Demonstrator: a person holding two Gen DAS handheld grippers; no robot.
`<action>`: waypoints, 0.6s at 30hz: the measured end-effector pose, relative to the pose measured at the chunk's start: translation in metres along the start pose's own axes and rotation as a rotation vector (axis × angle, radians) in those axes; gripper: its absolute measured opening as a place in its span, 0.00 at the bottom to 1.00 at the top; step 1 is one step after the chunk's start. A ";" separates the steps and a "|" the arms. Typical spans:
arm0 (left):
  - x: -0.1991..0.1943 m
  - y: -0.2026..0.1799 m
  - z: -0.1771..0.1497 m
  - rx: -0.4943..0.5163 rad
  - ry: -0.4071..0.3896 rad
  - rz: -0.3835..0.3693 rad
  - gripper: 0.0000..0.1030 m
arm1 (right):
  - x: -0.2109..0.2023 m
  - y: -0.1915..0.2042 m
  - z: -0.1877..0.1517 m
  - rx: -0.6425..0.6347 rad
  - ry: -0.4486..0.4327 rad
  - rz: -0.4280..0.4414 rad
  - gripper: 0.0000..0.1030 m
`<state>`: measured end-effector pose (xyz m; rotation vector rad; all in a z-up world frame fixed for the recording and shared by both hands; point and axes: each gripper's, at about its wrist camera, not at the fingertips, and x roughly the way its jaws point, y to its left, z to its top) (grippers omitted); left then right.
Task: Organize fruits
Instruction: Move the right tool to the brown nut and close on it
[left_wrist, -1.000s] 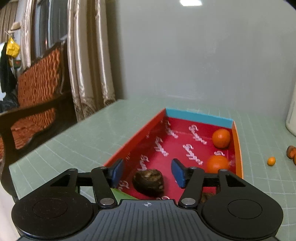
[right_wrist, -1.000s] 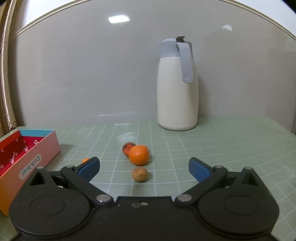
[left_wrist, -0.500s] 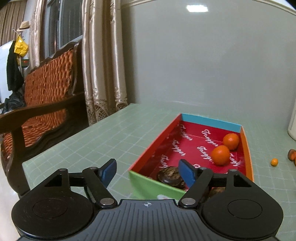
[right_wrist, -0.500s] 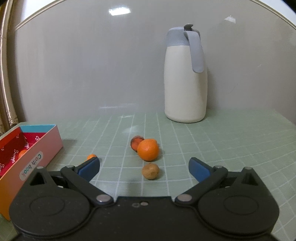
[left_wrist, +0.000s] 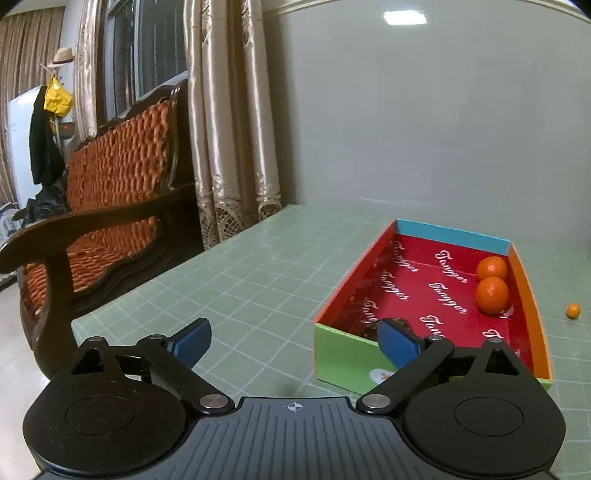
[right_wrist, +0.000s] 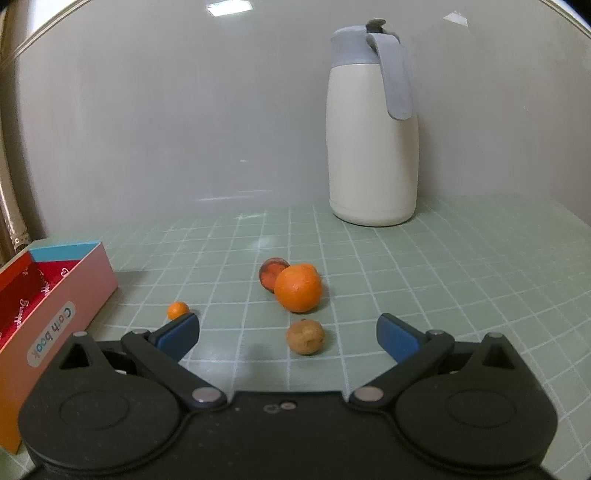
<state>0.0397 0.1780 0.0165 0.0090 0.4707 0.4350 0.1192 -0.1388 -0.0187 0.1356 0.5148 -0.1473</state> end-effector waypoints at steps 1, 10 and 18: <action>0.000 0.001 0.000 -0.003 0.000 0.001 0.94 | 0.000 -0.001 0.000 -0.001 0.000 -0.002 1.00; -0.005 0.002 -0.001 0.003 -0.020 -0.006 0.95 | 0.013 -0.007 -0.002 0.024 0.057 0.021 0.67; -0.006 0.006 -0.001 -0.013 -0.022 -0.009 0.96 | 0.024 -0.013 -0.002 0.062 0.111 0.032 0.39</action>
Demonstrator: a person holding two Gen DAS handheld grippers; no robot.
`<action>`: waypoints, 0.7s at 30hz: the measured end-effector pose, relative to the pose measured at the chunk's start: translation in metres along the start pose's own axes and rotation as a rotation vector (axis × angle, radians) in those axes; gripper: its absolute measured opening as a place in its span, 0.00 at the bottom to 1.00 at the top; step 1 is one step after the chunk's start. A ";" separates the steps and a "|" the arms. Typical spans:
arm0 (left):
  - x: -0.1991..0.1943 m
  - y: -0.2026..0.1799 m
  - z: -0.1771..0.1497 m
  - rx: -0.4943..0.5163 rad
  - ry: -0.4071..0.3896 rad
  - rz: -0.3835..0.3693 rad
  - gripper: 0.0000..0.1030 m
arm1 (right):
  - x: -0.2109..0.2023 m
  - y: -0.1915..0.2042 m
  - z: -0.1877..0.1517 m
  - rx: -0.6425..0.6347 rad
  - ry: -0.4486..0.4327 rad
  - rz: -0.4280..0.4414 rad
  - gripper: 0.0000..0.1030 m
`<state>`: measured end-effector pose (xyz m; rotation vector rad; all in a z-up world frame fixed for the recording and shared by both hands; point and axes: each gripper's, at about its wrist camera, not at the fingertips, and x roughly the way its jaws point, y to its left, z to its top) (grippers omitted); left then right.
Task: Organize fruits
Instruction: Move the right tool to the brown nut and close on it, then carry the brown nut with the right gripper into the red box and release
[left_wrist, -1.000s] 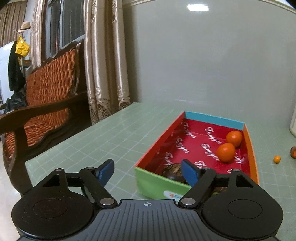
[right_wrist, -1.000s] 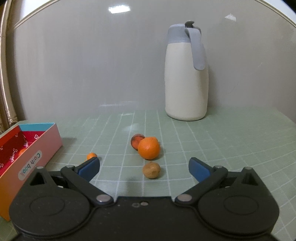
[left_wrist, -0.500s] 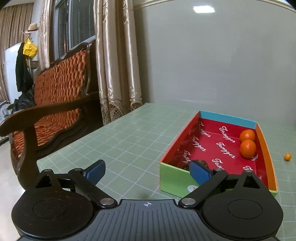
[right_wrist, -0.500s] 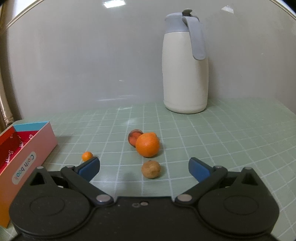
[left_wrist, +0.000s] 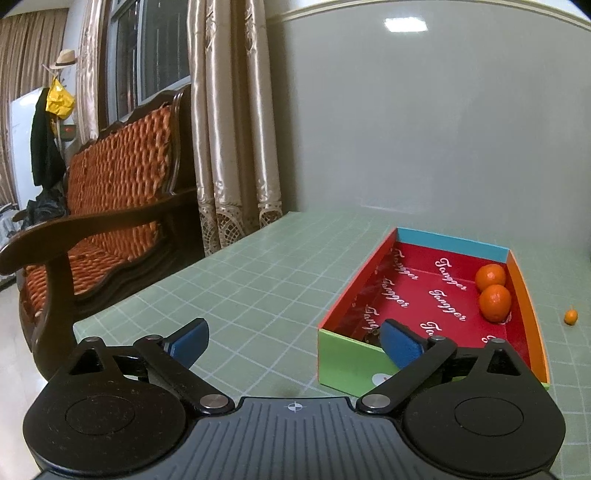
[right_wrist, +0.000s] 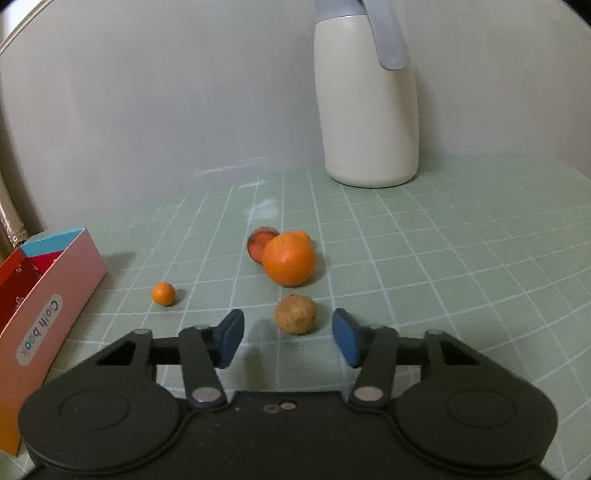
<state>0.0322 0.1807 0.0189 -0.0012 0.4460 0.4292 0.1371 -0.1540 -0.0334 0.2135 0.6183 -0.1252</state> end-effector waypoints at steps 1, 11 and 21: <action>0.000 0.001 0.000 -0.004 0.003 0.000 0.96 | 0.000 0.000 0.000 0.000 0.001 -0.001 0.35; 0.000 0.002 0.000 -0.015 0.006 0.003 0.97 | -0.004 0.001 0.000 -0.011 -0.010 0.032 0.23; 0.000 0.010 0.000 -0.033 0.005 0.030 0.97 | -0.020 0.022 -0.001 -0.065 -0.058 0.119 0.23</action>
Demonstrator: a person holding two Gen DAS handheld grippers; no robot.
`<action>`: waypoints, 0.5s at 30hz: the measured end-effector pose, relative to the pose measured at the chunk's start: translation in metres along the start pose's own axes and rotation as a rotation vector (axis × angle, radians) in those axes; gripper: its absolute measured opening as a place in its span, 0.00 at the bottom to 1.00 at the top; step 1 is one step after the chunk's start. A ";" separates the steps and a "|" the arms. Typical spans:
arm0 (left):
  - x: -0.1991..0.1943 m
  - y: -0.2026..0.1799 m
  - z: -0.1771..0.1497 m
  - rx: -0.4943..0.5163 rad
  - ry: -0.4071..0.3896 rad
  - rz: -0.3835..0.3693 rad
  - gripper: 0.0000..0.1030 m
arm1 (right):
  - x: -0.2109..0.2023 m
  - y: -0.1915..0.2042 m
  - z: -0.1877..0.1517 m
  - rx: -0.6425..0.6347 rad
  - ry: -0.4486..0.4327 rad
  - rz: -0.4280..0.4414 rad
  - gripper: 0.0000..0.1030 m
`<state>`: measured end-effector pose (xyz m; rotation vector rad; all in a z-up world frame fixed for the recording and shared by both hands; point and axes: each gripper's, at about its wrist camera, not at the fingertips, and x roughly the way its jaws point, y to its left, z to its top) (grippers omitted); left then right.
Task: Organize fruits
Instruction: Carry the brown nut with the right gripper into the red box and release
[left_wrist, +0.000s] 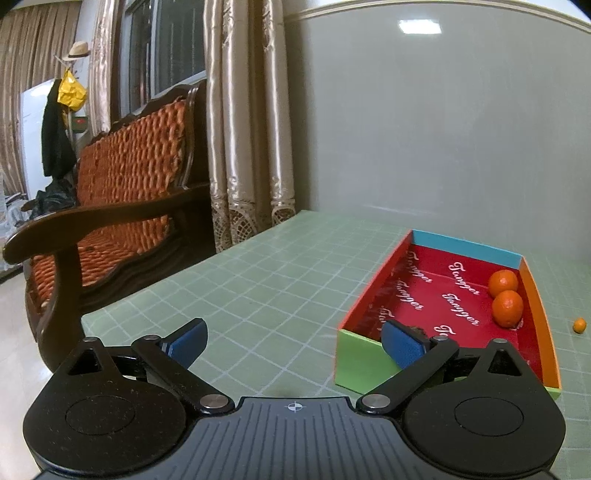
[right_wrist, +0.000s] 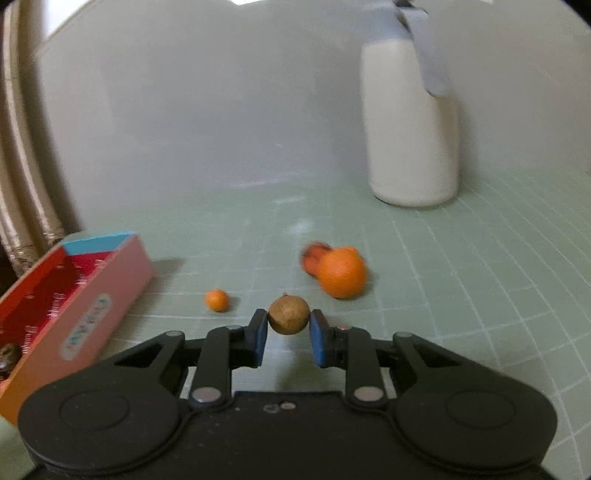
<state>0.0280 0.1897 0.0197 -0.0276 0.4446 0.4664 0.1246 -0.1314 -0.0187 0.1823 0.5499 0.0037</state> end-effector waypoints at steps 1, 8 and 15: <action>0.000 0.002 0.000 -0.002 0.000 0.005 0.97 | -0.003 0.004 0.001 -0.012 -0.011 0.009 0.23; 0.003 0.019 -0.002 -0.036 0.018 0.040 0.97 | -0.025 0.039 0.004 -0.072 -0.095 0.184 0.23; 0.003 0.032 -0.006 -0.046 0.019 0.073 0.97 | -0.031 0.077 0.004 -0.144 -0.112 0.309 0.23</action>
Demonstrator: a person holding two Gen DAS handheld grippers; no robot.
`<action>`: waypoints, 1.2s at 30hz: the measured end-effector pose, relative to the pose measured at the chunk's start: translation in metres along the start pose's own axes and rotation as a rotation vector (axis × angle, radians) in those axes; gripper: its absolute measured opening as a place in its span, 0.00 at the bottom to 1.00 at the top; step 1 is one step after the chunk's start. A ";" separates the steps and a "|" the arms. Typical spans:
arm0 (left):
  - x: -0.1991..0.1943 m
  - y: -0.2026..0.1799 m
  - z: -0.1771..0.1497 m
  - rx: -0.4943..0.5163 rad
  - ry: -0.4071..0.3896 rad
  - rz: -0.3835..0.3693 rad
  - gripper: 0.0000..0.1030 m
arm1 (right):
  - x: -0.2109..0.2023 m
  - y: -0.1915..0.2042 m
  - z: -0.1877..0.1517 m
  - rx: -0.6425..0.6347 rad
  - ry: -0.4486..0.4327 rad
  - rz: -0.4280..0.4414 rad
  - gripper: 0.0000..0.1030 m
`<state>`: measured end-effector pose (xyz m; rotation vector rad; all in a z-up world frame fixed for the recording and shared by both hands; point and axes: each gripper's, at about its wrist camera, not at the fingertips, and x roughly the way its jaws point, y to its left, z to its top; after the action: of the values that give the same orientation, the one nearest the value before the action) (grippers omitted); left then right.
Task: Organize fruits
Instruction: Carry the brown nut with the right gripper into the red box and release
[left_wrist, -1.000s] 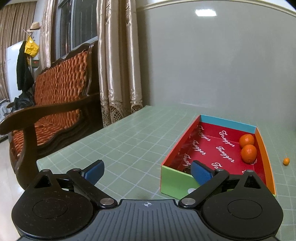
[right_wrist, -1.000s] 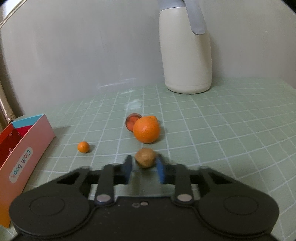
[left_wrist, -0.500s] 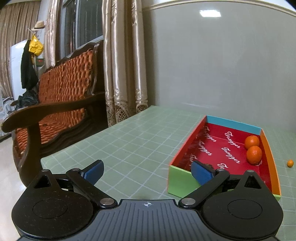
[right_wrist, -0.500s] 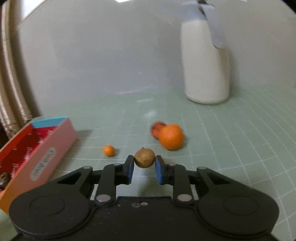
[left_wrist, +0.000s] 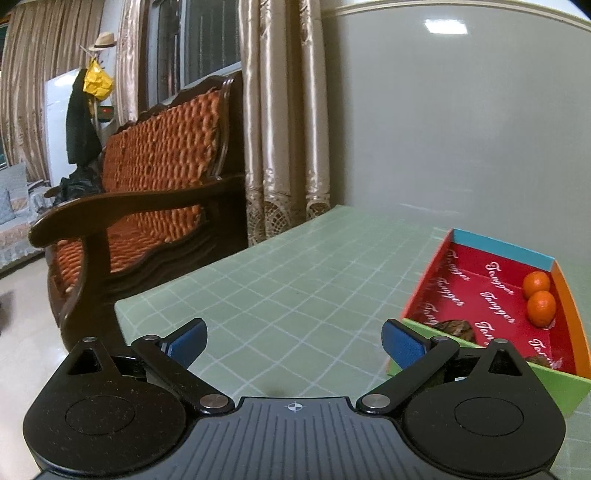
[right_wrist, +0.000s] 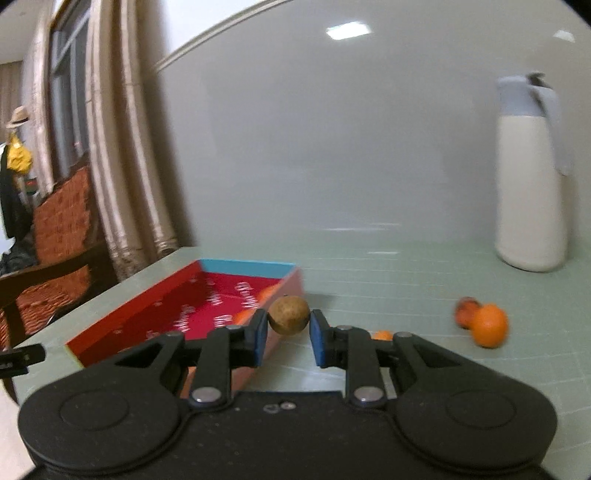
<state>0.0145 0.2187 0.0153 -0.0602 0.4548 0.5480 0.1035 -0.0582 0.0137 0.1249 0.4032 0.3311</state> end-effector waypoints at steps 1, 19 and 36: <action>0.000 0.002 0.000 -0.005 0.001 0.004 0.97 | 0.002 0.004 0.000 -0.005 0.004 0.019 0.23; 0.002 0.044 -0.009 -0.062 0.027 0.067 0.97 | 0.024 0.085 -0.009 -0.126 0.095 0.175 0.23; 0.001 0.041 -0.011 -0.054 0.026 0.053 0.97 | 0.036 0.094 -0.019 -0.132 0.145 0.177 0.39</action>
<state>-0.0096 0.2524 0.0079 -0.1072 0.4684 0.6121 0.0997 0.0432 0.0009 0.0074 0.5133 0.5426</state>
